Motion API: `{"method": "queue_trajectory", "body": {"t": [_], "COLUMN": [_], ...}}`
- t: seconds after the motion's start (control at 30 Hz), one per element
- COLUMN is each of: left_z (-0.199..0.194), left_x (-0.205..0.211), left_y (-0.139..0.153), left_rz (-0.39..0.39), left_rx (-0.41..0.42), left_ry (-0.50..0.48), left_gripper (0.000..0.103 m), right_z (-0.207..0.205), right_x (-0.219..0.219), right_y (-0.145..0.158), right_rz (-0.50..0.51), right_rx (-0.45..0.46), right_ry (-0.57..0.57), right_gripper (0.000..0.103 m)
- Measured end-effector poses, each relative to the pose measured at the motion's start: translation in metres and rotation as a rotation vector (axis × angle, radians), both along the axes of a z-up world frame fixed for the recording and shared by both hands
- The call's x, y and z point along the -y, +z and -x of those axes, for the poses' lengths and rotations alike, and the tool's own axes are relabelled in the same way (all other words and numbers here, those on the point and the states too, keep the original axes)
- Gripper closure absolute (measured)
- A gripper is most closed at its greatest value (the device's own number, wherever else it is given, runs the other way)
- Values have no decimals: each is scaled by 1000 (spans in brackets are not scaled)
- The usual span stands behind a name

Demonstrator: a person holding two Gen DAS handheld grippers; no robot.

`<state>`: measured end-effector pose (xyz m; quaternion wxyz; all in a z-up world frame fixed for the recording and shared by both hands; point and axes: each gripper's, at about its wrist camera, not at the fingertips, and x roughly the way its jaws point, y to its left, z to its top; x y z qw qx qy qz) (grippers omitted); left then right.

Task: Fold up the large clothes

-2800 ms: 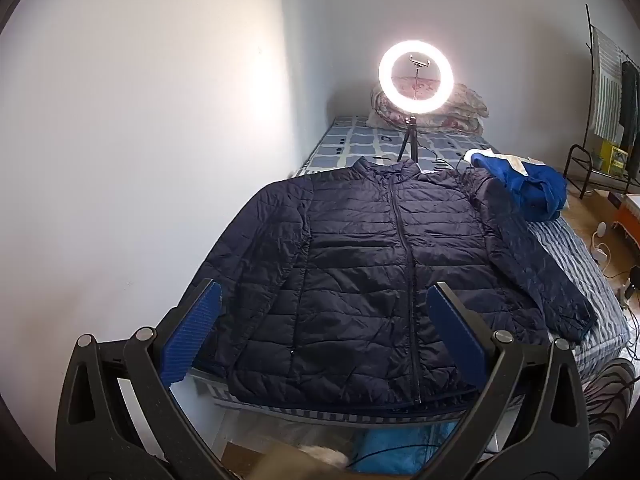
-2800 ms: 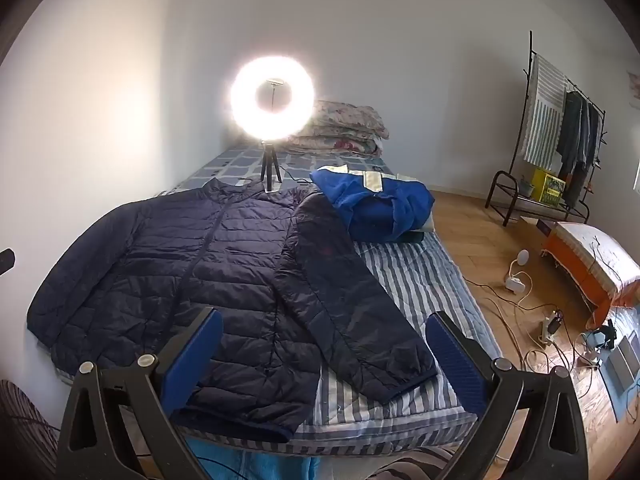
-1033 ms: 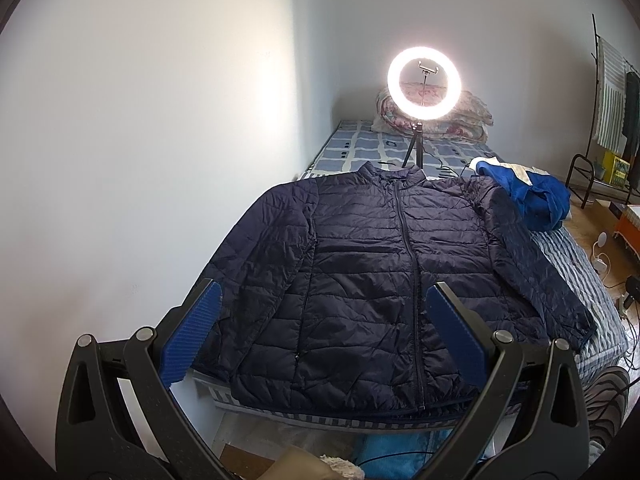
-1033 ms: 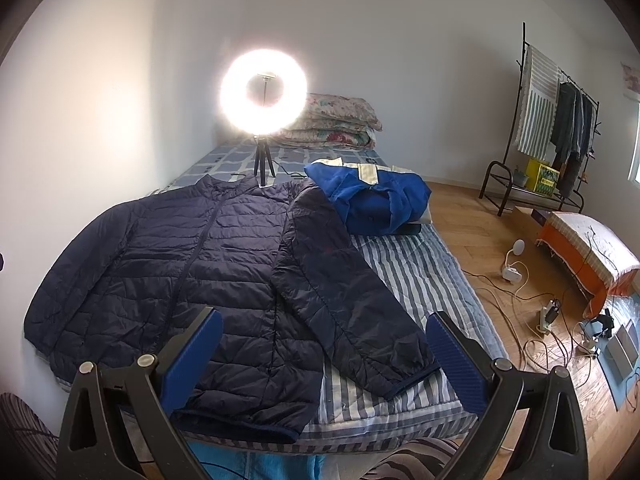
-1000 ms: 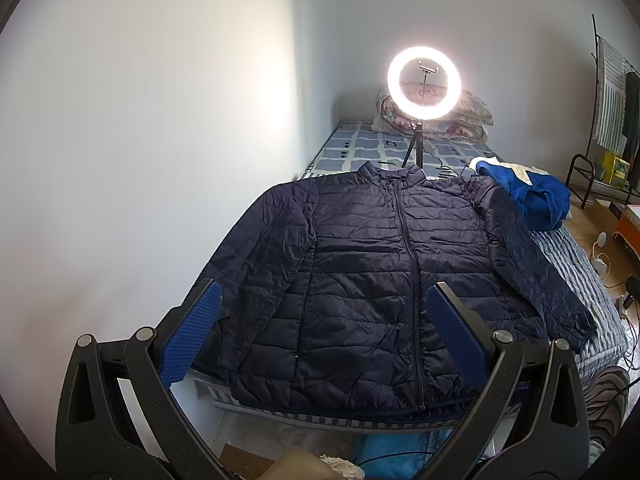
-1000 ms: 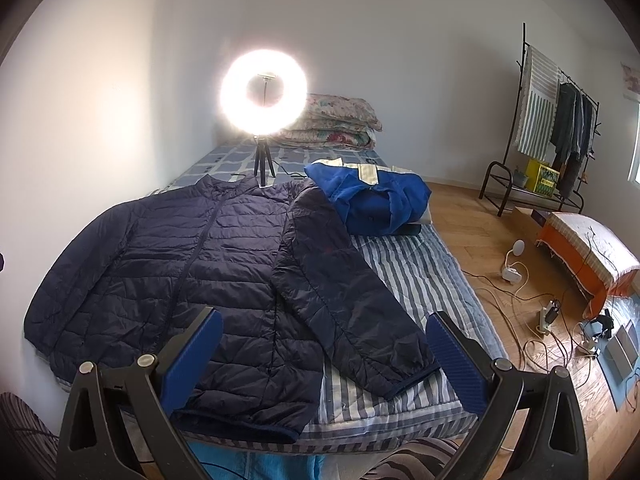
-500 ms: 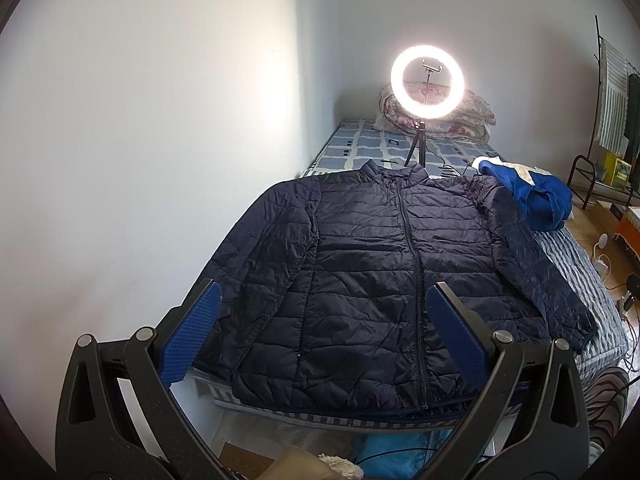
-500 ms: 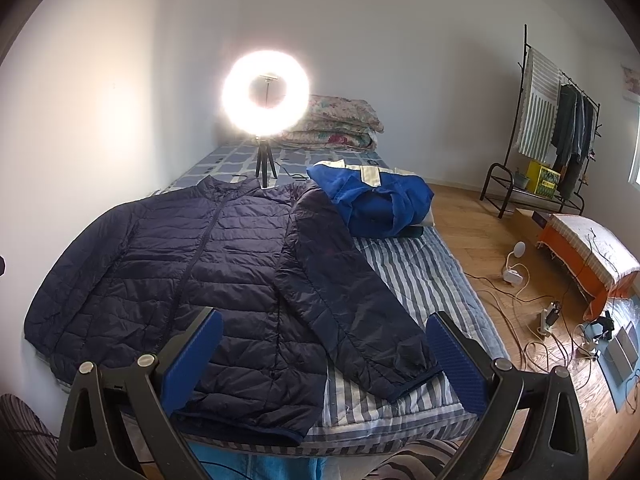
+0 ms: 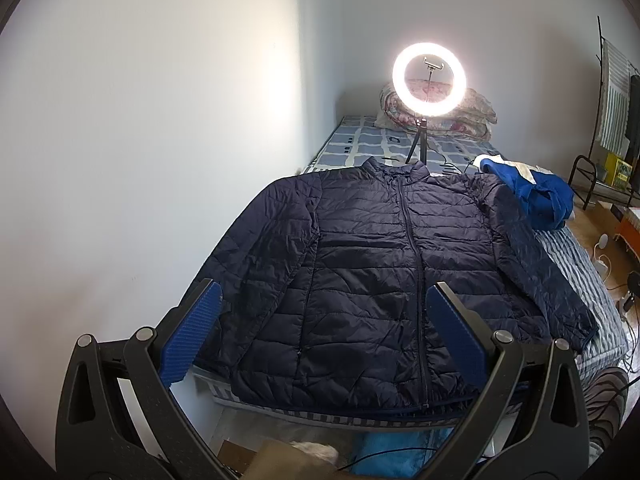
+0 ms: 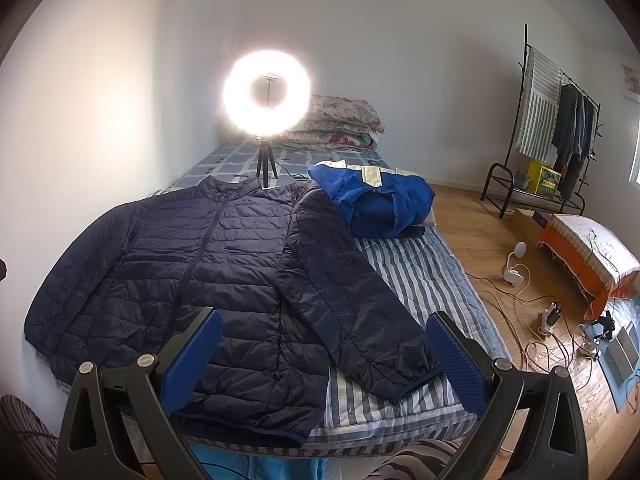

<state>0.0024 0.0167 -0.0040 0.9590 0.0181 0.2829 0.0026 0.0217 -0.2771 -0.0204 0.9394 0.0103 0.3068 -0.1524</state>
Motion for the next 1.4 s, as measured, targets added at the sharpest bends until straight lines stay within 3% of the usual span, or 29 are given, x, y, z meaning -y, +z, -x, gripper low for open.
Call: {"method": "queue_trajectory", "body": {"t": [0.33, 0.6, 0.7, 0.87, 0.97, 1.17, 1.4], "left_z": [-8, -6, -2, 3, 9, 40, 67], "left_x": [-11, -33, -43, -62, -71, -90, -119], "left_y": [-8, -23, -31, -45, -51, -54, -55], "left_rz": [15, 31, 28, 49, 60, 61, 88], "left_rx": [-17, -29, -31, -59, -74, -61, -72], "left_ry": [14, 21, 40, 70, 80, 130, 223], "left_gripper": [0, 0, 11, 24, 37, 39, 40], "right_z": [-4, -27, -40, -63, -78, -108, -135], "right_x": [-6, -25, -39, -62, -74, -124, -214], "right_y": [-1, -2, -3, -10, -20, -42, -72], "right_rz": [13, -28, -27, -90, -143, -210, -239], "right_rx": [2, 9, 25, 57, 50, -3, -94], "right_ry": [9, 107, 156, 277, 337, 574, 926], "right_gripper": [0, 0, 2, 5, 15, 24, 28]}}
